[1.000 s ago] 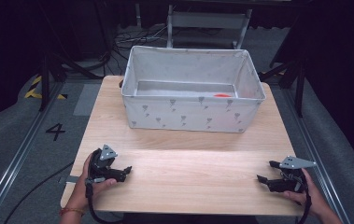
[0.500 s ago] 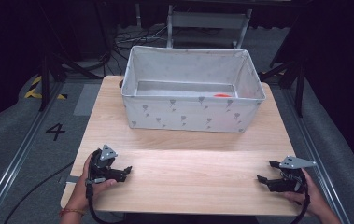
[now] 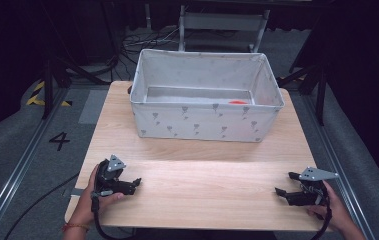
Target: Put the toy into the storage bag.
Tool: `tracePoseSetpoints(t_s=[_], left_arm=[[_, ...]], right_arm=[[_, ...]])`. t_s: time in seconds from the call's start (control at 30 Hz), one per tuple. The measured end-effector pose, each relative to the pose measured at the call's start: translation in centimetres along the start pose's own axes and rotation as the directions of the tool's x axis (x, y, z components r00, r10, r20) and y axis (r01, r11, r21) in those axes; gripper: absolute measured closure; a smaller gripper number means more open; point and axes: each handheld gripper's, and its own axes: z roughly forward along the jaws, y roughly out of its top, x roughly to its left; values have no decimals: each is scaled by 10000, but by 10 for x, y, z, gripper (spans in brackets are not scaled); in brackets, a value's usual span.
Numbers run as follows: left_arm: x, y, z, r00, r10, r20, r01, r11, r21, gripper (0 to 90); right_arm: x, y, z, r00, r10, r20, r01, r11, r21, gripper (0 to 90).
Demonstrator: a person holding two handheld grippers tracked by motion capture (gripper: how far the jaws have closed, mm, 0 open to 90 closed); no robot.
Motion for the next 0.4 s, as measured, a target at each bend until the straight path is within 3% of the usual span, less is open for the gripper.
tracePoseSetpoints(t_s=[0.4], left_arm=[[1, 1, 1, 9999, -116, -95, 117, 9998, 153, 18]], right_arm=[[0, 0, 0, 10000, 1, 1, -1, 10000, -1, 151]])
